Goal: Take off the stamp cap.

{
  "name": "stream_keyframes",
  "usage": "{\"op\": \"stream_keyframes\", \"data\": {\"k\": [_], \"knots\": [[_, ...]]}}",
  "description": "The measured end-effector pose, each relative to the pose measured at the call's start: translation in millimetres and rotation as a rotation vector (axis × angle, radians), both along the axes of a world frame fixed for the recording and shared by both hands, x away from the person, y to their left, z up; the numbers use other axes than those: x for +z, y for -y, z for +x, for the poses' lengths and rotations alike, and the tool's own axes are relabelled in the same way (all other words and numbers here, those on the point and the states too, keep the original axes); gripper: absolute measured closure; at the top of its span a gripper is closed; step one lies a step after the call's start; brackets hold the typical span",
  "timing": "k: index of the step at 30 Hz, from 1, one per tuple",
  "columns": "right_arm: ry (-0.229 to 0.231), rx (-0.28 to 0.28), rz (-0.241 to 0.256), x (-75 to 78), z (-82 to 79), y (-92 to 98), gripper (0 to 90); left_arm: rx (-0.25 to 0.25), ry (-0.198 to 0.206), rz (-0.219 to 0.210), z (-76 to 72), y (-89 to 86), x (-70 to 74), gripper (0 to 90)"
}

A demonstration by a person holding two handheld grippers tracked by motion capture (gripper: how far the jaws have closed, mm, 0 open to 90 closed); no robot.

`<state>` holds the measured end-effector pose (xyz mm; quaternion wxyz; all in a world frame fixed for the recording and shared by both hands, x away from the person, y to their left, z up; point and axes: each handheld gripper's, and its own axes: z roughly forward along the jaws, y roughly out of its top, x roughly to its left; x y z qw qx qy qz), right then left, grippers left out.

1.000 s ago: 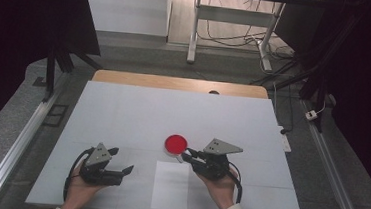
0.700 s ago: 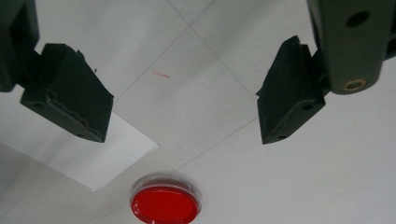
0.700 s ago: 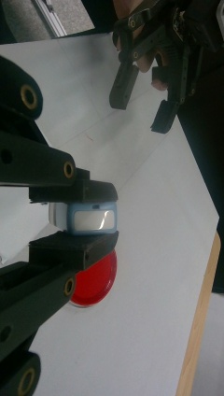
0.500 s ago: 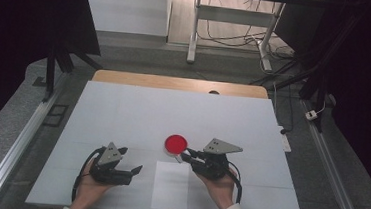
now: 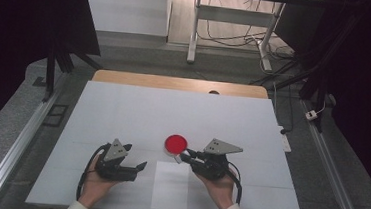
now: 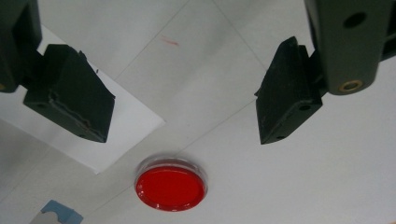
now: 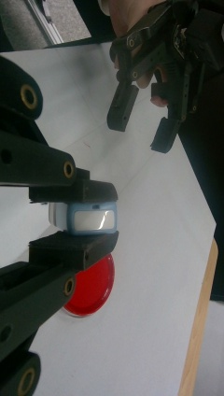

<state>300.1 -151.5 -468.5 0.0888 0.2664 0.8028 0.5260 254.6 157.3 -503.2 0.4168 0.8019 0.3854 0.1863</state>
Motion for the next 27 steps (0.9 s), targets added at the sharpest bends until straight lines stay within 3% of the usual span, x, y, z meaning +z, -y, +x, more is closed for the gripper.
{"op": "stream_keyframes", "data": {"k": [14,18,27], "knots": [[-0.006,-0.007,0.010,0.1,0.3,-0.7,74.9,-0.058,0.004,-0.020,13.4,28.6,6.9,20.0],[-0.004,-0.002,0.012,-0.3,-0.2,-2.0,74.9,-0.078,0.008,0.004,14.0,35.9,4.4,20.0],[-0.009,-0.004,0.028,-0.8,-2.0,-3.8,74.9,-0.092,0.028,0.013,9.7,46.3,3.3,20.4]]}}
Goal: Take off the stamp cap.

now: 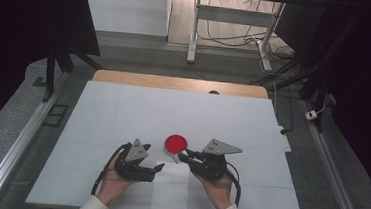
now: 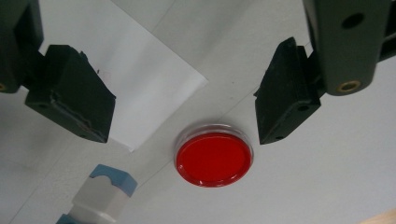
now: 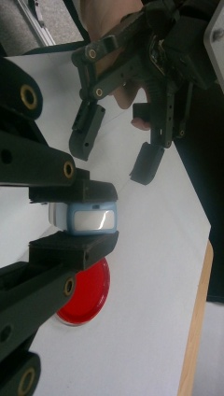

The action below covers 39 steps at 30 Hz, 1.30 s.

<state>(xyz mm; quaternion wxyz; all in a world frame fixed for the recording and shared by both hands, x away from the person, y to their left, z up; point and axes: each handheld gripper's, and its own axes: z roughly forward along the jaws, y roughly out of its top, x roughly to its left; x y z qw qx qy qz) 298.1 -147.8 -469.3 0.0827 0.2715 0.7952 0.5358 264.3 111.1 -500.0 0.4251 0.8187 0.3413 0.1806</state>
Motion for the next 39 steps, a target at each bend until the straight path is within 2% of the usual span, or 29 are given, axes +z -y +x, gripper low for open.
{"op": "stream_keyframes", "data": {"k": [19,30,39], "knots": [[0.014,-0.030,0.002,-3.5,-3.4,-5.0,74.9,-0.017,0.025,0.007,-1.6,16.8,-1.0,21.7],[0.010,-0.062,-0.008,-6.0,-3.7,-7.3,74.9,-0.013,0.033,0.012,0.0,24.0,-2.1,22.8],[-0.002,-0.082,0.006,-7.5,-4.0,-8.4,74.9,-0.016,0.037,0.030,0.3,31.6,-4.9,25.1]]}}
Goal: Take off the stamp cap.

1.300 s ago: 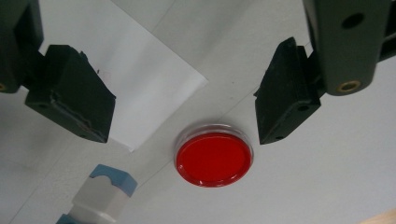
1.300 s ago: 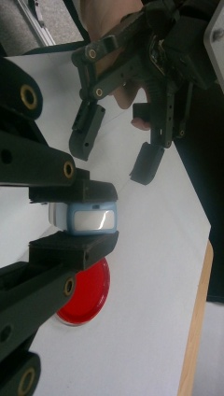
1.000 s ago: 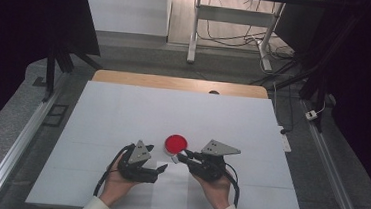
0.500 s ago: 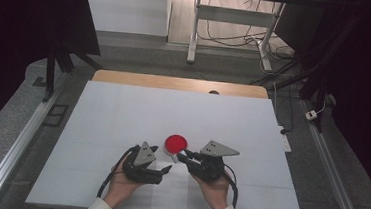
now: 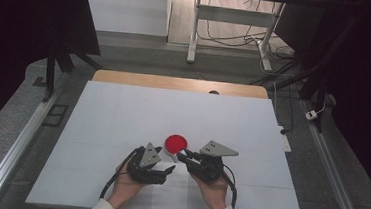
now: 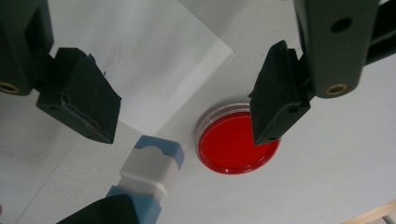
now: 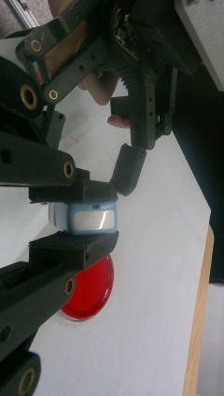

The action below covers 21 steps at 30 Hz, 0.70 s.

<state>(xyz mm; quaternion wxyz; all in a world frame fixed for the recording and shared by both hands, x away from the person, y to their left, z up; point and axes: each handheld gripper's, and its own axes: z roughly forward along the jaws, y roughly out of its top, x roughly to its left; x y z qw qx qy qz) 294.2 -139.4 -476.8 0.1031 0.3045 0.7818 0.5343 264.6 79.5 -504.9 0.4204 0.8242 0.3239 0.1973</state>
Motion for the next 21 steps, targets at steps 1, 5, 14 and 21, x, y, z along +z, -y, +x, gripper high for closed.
{"op": "stream_keyframes", "data": {"k": [1,5,14,21], "knots": [[-0.001,0.000,-0.002,-0.1,-0.2,-0.2,74.9,-0.001,0.001,0.002,-0.1,1.0,-0.4,25.5],[-0.011,0.001,0.012,-0.8,-1.6,-2.0,74.9,-0.003,0.014,0.015,-0.8,4.2,-1.2,27.8],[-0.021,0.006,0.028,-1.8,-4.1,-6.0,74.8,-0.014,0.035,0.036,-1.7,9.4,-3.1,33.3],[-0.027,0.007,0.037,-2.3,-4.5,-6.2,74.9,-0.018,0.053,0.049,-2.9,11.0,-3.5,40.1]]}}
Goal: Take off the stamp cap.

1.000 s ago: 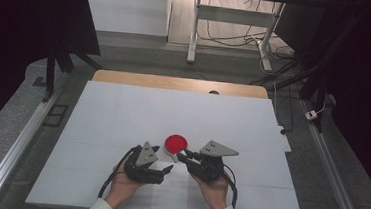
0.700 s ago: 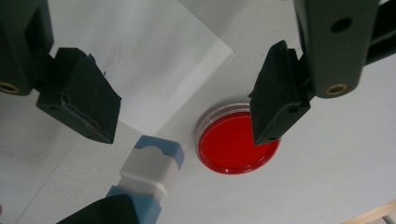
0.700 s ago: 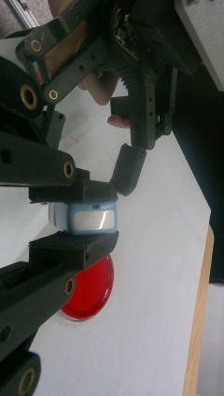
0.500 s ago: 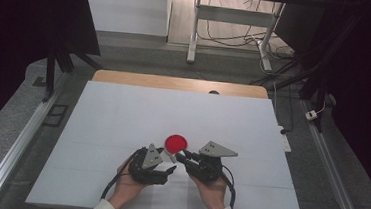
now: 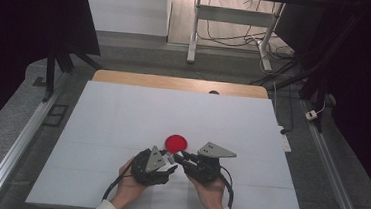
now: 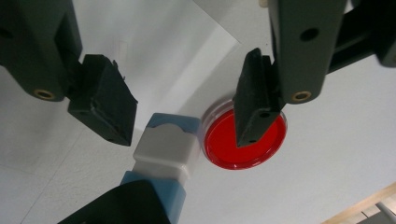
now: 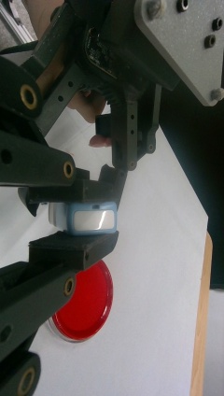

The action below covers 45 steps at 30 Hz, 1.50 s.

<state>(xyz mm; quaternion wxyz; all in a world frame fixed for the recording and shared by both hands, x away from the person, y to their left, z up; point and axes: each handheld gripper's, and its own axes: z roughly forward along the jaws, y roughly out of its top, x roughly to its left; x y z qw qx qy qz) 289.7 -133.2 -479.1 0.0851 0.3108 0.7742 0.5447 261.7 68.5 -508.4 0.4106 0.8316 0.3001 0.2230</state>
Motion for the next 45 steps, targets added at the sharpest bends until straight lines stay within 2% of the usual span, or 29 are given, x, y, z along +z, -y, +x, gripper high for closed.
{"op": "stream_keyframes", "data": {"k": [12,28,45], "knots": [[-0.018,-0.009,0.028,0.8,2.3,3.3,74.9,-0.028,0.028,0.038,-2.4,3.6,-1.1,54.1],[-0.036,-0.004,0.031,1.0,2.7,3.0,74.9,-0.024,0.052,0.066,-4.1,5.5,-2.1,62.4],[-0.050,0.003,0.032,0.9,1.8,0.9,74.9,-0.016,0.076,0.084,-5.9,8.3,-4.6,64.4]]}}
